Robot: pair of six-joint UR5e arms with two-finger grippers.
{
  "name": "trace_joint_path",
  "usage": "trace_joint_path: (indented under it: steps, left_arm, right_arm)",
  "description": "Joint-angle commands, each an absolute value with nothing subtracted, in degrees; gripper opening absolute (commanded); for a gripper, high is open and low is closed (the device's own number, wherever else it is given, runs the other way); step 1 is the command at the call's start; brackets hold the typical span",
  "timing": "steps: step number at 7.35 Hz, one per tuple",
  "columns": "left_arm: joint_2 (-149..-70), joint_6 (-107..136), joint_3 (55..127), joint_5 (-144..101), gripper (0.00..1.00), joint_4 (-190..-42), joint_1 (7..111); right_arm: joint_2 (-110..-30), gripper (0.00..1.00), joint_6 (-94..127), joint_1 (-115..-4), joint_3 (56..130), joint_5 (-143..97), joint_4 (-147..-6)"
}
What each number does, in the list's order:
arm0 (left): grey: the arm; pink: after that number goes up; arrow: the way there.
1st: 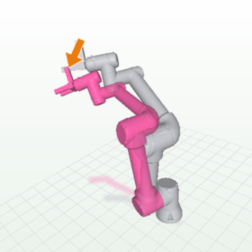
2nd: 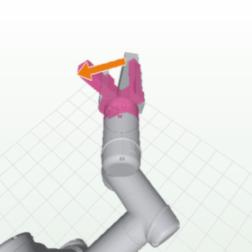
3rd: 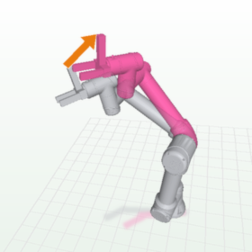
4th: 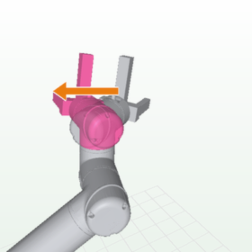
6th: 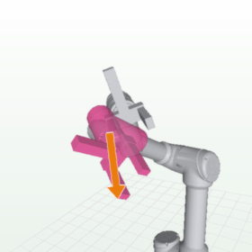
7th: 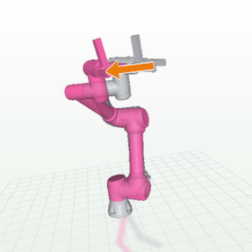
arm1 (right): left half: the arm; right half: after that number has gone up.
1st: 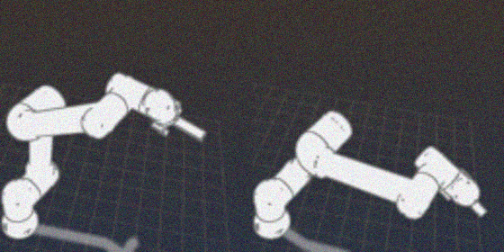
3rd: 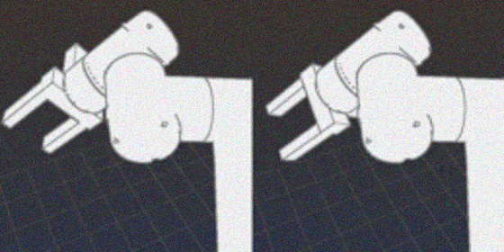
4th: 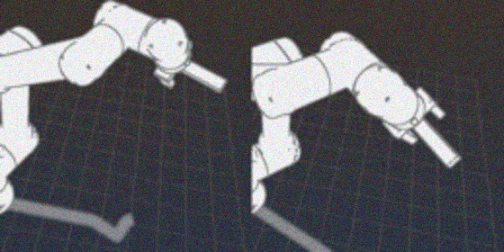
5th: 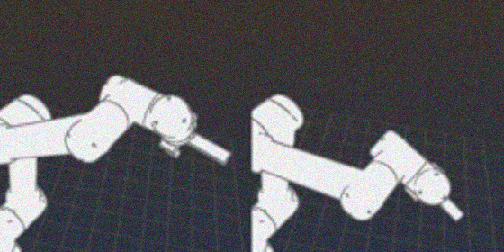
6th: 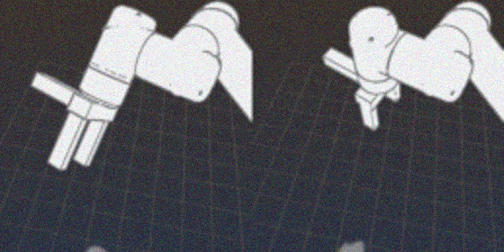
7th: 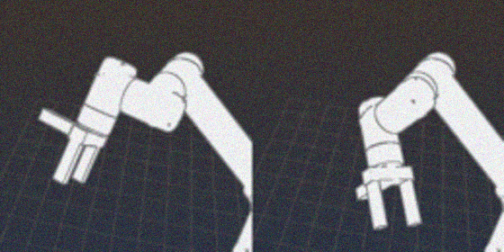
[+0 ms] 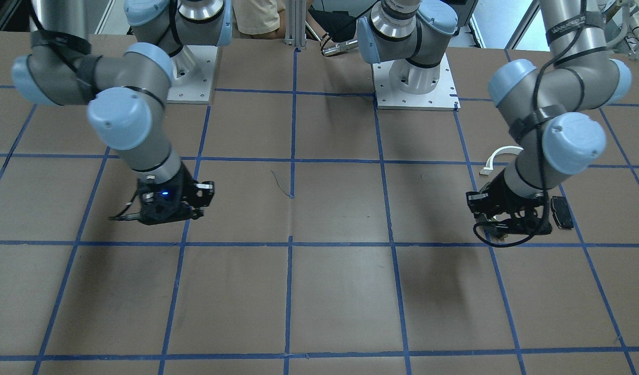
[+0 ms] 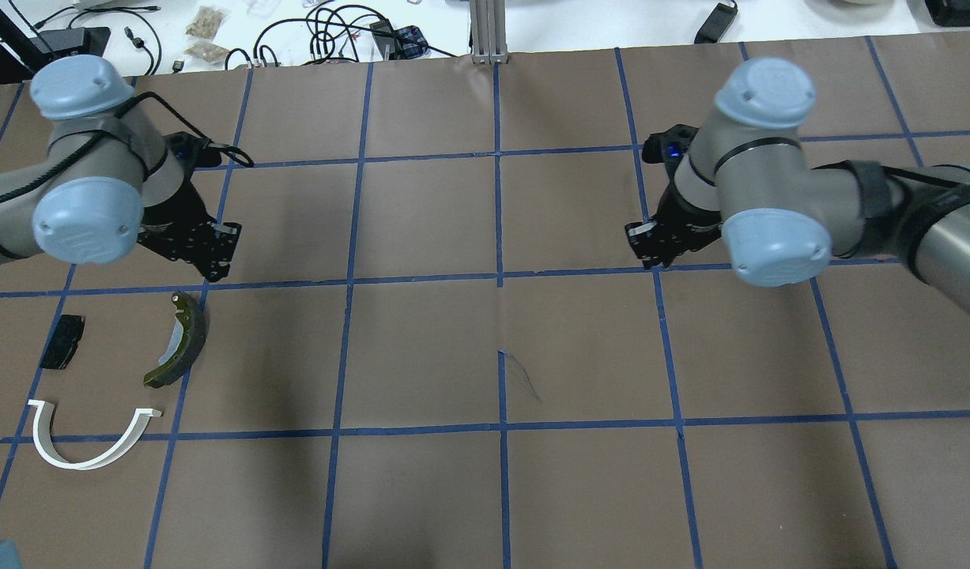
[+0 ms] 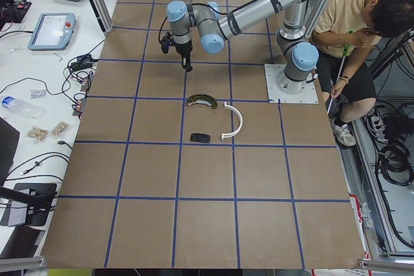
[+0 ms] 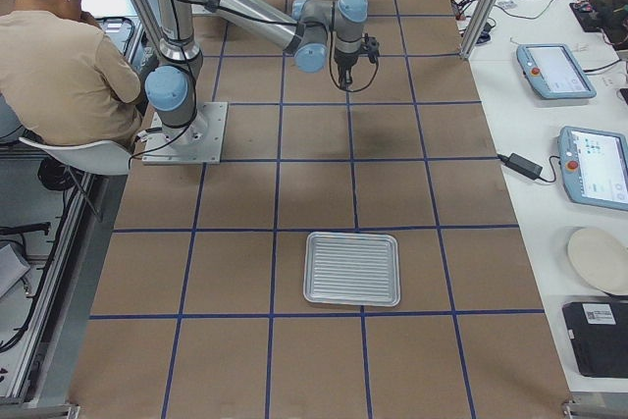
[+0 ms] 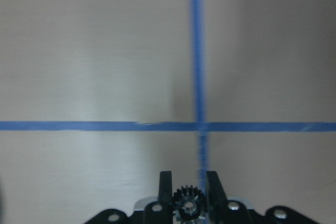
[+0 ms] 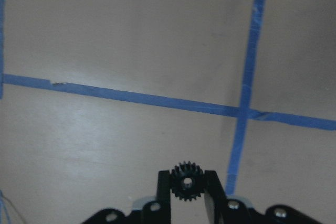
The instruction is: Place bearing gear from tray to pile
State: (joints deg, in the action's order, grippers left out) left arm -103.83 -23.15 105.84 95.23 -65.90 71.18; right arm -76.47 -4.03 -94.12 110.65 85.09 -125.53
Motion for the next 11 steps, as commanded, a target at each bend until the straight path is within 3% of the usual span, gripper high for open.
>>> trace_joint_path:
  steps: [1,4,5,6,7,9,11]
  left_arm:
    - [-106.4,-37.9,106.3,95.5,0.00,-61.2,62.1]
    - [-108.9,-39.1,107.8,95.6,0.00,-59.1,58.5]
    - [-109.1,-39.1,107.9,95.8,0.82,-59.1,58.4]
    - [-108.8,-39.2,107.8,96.0,1.00,-59.2,58.4]
    - [-107.9,-38.9,107.9,96.0,1.00,-59.6,58.7]
    - [-106.3,-36.4,107.7,95.2,1.00,-63.7,61.0]
    - [-104.7,-21.9,108.3,95.1,1.00,-65.1,70.6]
  right_arm:
    - [-70.3,0.08,12.0,-106.7,109.6,85.2,-135.4]
    - [-65.2,0.19,29.0,-119.0,102.6,85.3,-135.7]
    - [-64.3,0.49,28.7,-119.3,103.0,85.3,-136.1]
    - [-63.4,0.85,27.5,-119.2,102.9,86.0,-136.6]
    - [-63.8,1.00,25.1,-118.0,102.0,86.9,-135.9]
    - [-68.0,1.00,16.0,-109.9,97.8,88.2,-124.8]
    - [-74.4,1.00,2.9,-99.2,90.2,88.2,-105.9]
